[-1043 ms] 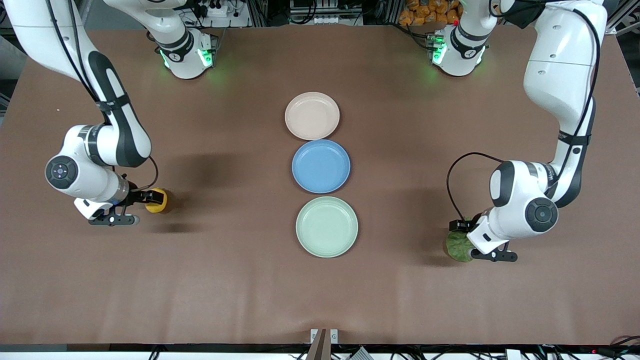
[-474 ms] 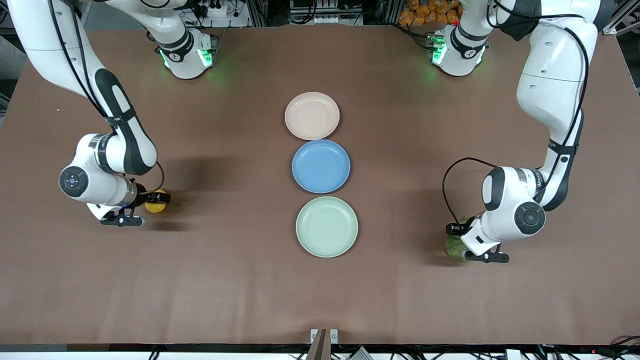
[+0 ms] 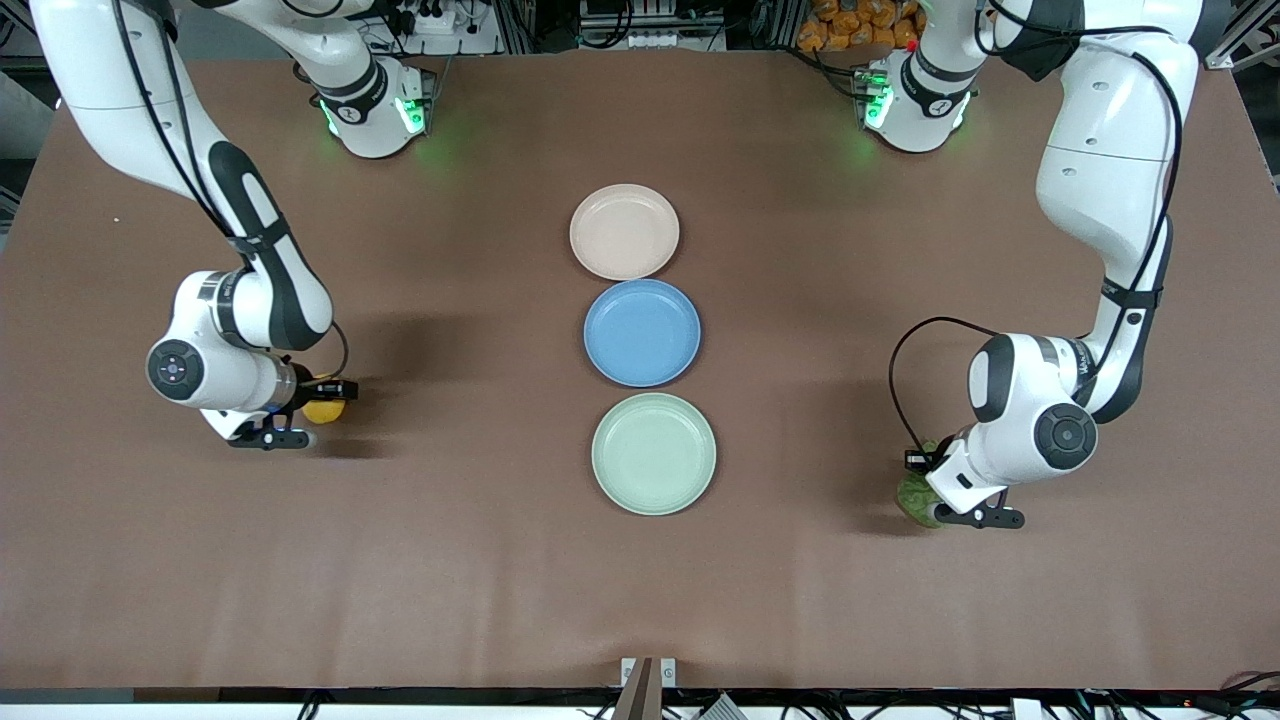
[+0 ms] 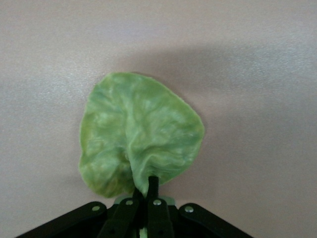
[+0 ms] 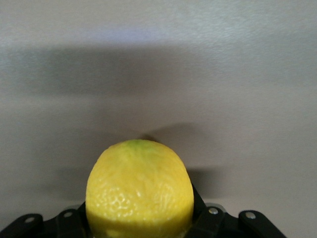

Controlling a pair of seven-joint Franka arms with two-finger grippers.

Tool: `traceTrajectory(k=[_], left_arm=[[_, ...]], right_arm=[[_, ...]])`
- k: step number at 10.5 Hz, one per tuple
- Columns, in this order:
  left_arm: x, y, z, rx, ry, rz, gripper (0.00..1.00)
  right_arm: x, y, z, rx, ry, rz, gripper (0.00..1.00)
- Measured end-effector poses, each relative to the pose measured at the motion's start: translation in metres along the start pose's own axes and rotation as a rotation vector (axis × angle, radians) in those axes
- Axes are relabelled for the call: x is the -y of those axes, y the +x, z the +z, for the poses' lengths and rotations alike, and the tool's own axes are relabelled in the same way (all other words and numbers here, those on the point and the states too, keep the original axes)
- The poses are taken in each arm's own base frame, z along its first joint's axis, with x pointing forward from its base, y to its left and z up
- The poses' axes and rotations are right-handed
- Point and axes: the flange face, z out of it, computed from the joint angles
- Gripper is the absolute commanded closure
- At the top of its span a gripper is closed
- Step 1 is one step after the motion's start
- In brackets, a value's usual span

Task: Place lemon and lettuce in plates
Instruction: 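Close the right gripper on the lemon while the left gripper grasps the lettuce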

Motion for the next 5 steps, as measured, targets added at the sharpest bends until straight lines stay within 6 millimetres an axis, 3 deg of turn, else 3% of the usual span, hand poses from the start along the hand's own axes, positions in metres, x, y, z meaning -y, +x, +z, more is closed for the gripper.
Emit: traceTrajectory(k=[3,5], left_arm=[[-0.006,0.007,-0.012,-0.029,-0.003,0.008,1.00],[-0.027,0.011,-0.032,-0.061,-0.004,0.037,1.00]], right_arm=[[0.031,-0.007,-0.007,0.063,-0.006,0.026,1.00],[0.065,-0.020,-0.026,0.126,0.039,0.061,1.00]])
